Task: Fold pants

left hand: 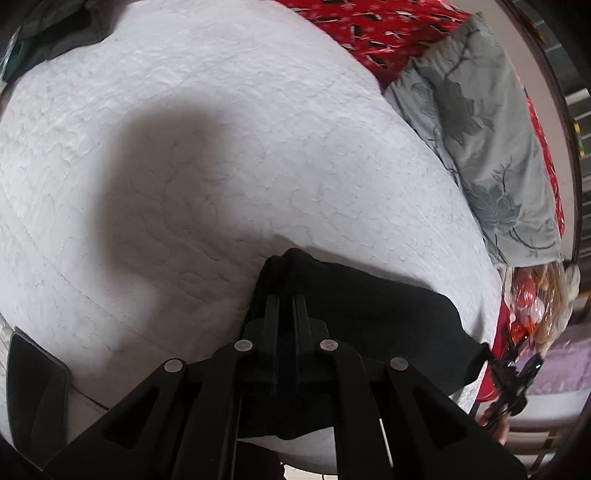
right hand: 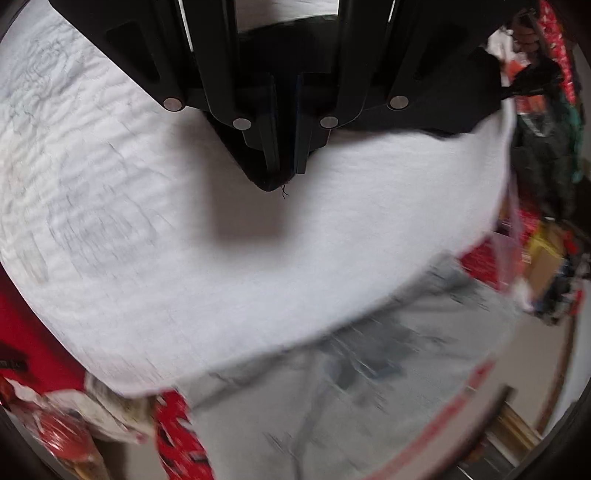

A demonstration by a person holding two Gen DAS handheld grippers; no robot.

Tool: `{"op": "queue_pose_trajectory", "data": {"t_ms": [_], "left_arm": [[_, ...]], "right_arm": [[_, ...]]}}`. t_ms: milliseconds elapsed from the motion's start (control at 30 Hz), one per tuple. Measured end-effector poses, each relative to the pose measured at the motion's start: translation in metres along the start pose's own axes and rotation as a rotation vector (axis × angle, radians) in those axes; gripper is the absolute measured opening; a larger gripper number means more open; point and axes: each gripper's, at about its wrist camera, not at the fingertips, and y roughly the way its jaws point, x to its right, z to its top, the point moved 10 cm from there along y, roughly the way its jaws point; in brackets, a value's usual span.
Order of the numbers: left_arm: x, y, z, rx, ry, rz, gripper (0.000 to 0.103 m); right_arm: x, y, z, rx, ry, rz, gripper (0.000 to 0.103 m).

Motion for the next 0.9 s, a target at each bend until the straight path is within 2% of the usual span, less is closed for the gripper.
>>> {"op": "queue_pose_trajectory", "data": {"t_ms": [67,133,233,333,433,467,533,567,667,800,900], "left_arm": [[0.000,0.001,0.000,-0.006,0.004,0.026,0.005],[0.002,-0.001,-0.001,-0.012,0.005,0.032,0.005],[0.006,-0.015,-0.005,0.005,0.003,0.003,0.006],[0.012,-0.037,-0.015,0.026,-0.004,-0.043,0.007],[0.037,-0.048,-0.039,0.013,0.014,-0.115,0.025],[0.047,-0.047,-0.047,0.008,0.030,-0.125,0.038],[0.072,-0.042,-0.068,-0.007,0.075,-0.153,0.053],[0.085,-0.036,-0.081,-0.027,0.095,-0.172,0.056],[0.123,-0.007,-0.117,-0.136,0.123,-0.239,0.056],[0.156,0.030,-0.155,-0.259,0.107,-0.252,0.056],[0.175,0.044,-0.172,-0.292,0.110,-0.252,0.056]], "right_arm": [[0.016,0.008,-0.007,-0.014,-0.001,-0.078,0.008],[0.023,0.008,-0.009,-0.012,0.018,-0.080,0.017],[0.024,-0.013,-0.006,0.047,0.059,-0.014,0.018],[0.022,-0.038,-0.011,0.074,0.066,0.047,0.026],[0.019,-0.054,-0.025,0.055,0.076,0.098,0.029],[0.018,-0.055,-0.032,0.045,0.082,0.116,0.030],[0.017,-0.055,-0.047,0.024,0.096,0.143,0.032],[0.018,-0.054,-0.055,0.013,0.109,0.154,0.032],[0.021,-0.045,-0.074,-0.018,0.159,0.169,0.032],[0.034,-0.036,-0.088,-0.040,0.248,0.185,0.032],[0.046,-0.036,-0.092,-0.033,0.314,0.210,0.034]]}}
